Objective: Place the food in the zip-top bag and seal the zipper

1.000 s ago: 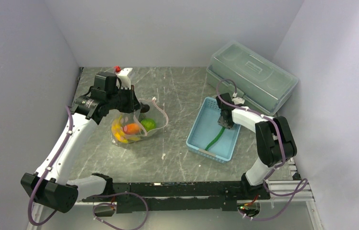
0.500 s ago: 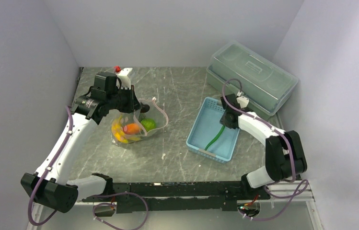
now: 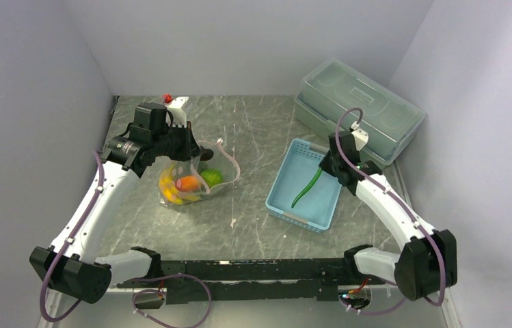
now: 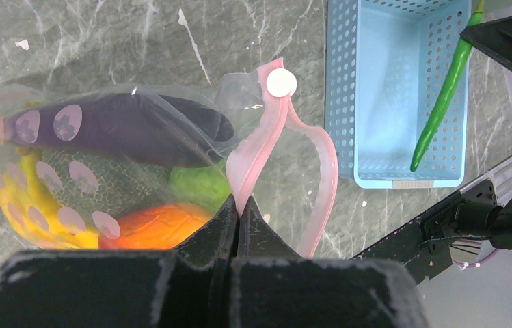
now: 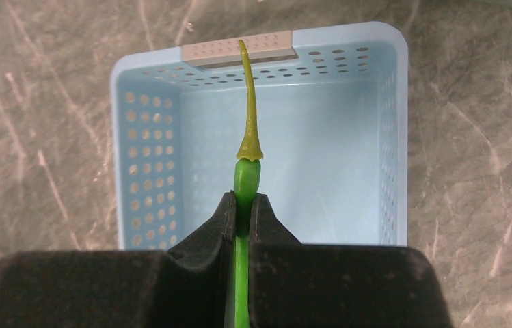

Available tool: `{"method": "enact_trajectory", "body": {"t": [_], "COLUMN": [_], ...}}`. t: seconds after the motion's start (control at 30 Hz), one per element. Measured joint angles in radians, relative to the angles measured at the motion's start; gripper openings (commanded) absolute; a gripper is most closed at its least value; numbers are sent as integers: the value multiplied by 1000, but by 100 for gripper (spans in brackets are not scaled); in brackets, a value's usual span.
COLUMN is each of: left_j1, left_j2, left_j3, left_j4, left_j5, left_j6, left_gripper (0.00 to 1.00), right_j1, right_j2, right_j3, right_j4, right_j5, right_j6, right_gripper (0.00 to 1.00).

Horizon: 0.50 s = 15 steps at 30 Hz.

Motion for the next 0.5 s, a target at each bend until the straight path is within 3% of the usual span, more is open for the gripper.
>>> {"method": "enact_trajectory", "body": {"t": [0.5], "left_j1": [0], "left_j2": [0], "left_j3": [0], "left_j4": [2], "left_j5": [0], "left_j6": [0], "left_gripper": [0], "right_j1": [140], "right_j2": [-166], "right_j3": [55], "right_j4": [50], "right_j5": [-4], "right_j6": [-1], "right_gripper": [0]}}
